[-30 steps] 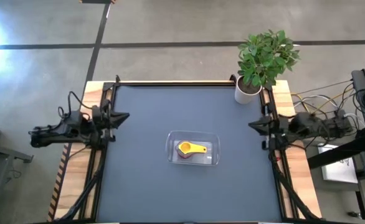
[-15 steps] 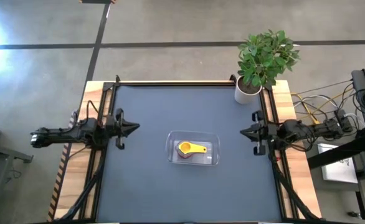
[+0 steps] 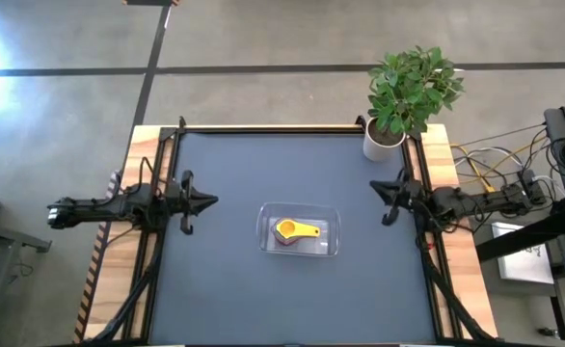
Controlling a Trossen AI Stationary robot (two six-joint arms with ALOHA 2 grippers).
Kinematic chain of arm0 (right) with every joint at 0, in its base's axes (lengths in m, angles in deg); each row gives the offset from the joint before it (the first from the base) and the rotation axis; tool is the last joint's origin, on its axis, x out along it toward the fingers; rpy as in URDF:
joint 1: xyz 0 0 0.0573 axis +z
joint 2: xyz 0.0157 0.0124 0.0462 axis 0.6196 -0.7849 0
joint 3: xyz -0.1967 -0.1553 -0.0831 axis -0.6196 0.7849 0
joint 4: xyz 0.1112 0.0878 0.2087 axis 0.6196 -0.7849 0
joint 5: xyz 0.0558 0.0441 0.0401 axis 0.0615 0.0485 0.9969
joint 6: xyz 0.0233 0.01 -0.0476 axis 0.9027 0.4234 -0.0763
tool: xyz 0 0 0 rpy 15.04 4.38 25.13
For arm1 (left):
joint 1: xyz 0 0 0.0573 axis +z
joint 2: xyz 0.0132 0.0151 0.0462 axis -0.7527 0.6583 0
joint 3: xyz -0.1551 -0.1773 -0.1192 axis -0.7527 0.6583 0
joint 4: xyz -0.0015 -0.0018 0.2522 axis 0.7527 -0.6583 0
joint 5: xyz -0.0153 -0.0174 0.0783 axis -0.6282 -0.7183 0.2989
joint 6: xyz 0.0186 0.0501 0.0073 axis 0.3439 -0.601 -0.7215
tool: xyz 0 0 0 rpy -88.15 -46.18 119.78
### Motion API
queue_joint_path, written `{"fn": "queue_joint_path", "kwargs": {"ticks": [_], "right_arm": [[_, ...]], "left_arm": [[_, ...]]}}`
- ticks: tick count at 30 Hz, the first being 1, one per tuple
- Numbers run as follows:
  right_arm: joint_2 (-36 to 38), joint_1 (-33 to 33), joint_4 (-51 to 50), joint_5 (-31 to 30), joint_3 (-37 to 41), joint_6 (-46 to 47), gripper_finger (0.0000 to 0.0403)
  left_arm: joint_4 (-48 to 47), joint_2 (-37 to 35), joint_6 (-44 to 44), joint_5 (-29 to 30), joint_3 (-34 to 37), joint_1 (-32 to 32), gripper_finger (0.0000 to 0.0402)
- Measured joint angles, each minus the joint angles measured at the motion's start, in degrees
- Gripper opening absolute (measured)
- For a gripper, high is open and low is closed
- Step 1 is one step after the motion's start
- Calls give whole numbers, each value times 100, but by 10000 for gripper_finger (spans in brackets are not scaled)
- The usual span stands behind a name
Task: Nest measuring cups in basket
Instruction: Return to Home Position
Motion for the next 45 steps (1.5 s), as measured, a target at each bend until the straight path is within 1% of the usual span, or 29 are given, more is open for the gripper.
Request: {"fn": "queue_joint_path", "kwargs": {"ticks": [3, 5, 19, 45], "right_arm": [[-86, 0, -87, -628, 0, 418, 8], [-152, 0, -93, -777, 1, 567, 8], [-189, 0, -103, -789, 2, 530, 8], [-189, 0, -115, -789, 4, 528, 9]], "left_arm": [[-12, -1, 38, -126, 0, -1, 0], [-17, -2, 33, -173, 0, -1, 0], [-22, 150, 36, -109, 2, 3, 0], [-28, 148, 40, -96, 2, 3, 0]]}}
